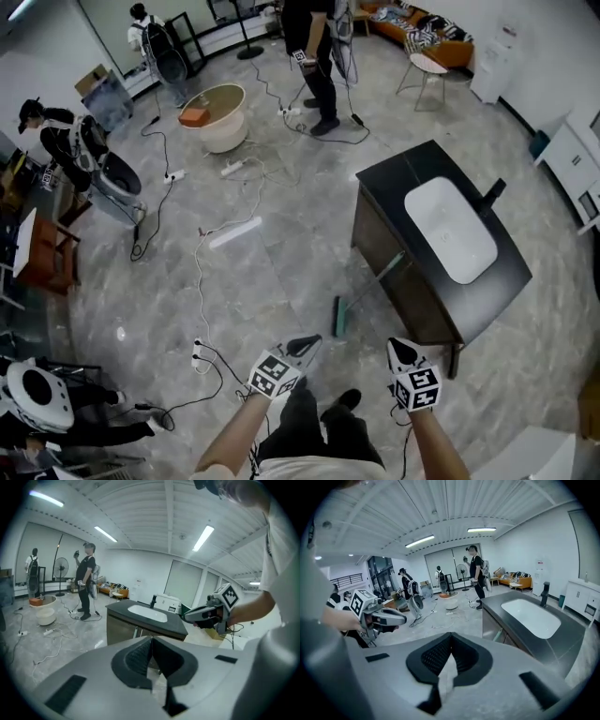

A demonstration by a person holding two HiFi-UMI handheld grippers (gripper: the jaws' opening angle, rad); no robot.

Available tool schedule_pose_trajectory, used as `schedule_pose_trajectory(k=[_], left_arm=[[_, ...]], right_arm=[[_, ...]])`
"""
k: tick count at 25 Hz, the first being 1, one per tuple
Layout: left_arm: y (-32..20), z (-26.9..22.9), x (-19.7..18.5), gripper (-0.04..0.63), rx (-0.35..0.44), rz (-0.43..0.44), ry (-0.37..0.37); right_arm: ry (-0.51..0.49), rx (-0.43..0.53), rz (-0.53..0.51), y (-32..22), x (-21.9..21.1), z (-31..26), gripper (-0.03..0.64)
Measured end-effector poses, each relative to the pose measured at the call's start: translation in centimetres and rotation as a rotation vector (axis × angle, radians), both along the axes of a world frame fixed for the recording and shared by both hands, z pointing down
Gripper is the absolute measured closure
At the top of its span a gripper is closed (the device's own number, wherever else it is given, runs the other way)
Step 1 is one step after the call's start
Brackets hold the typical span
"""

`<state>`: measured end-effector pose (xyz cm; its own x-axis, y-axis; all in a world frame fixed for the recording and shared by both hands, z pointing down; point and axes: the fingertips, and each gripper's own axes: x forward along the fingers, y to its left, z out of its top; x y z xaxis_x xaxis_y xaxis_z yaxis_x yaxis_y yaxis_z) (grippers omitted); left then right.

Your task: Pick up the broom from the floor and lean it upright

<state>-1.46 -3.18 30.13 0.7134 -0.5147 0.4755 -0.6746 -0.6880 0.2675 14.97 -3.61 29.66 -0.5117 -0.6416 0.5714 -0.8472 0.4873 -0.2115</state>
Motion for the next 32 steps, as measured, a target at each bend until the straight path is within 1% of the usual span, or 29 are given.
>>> schedule_pose_trajectory(k=[3, 6, 9, 12, 14, 16, 18, 22, 27, 32], left_arm=[[2.1, -4.6, -0.3, 0.586, 0.043, -0.003, 0.003], [4.9, -8.7, -1.3, 0.586, 0.074, 0.014, 0.004], [7.1, -12.6, -3.1, 0.586, 0.096, -0.005, 0.044], [8.7, -15.5, -5.0, 0.586, 0.120, -0.036, 0.098], [9.7, -17.0, -5.7, 0.585, 0.150, -0.028, 0.106], [10.7, -18.4, -6.5, 0.585, 0.183, -0.011, 0.098], [11.3, -19.2, -7.6, 0.586, 0.206, 0.000, 0.093], [12.1, -19.6, -9.1, 0.584, 0.225, 0.027, 0.097], [12.4, -19.5, -9.9, 0.584, 0.213, 0.052, 0.095], [11.6, -19.8, -10.2, 0.584, 0.211, 0.032, 0.103]], right_arm=[[-0.006, 0.029, 0.011, 1.6, 0.3, -4.2, 0.617], [-0.010, 0.068, 0.009, 3.9, -0.6, -8.4, 0.617], [-0.012, 0.110, 0.013, 6.2, -2.3, -12.0, 0.617], [-0.032, 0.150, 0.027, 8.3, -4.3, -14.0, 0.617], [-0.043, 0.180, 0.034, 9.9, -5.4, -15.5, 0.617], [-0.047, 0.207, 0.044, 11.4, -6.2, -17.0, 0.617], [-0.046, 0.238, 0.049, 12.6, -7.1, -18.3, 0.617], [-0.026, 0.290, 0.032, 14.4, -8.3, -19.8, 0.617], [-0.018, 0.311, 0.041, 15.4, -8.4, -21.4, 0.617], [-0.040, 0.322, 0.070, 14.4, -8.0, -22.5, 0.618]])
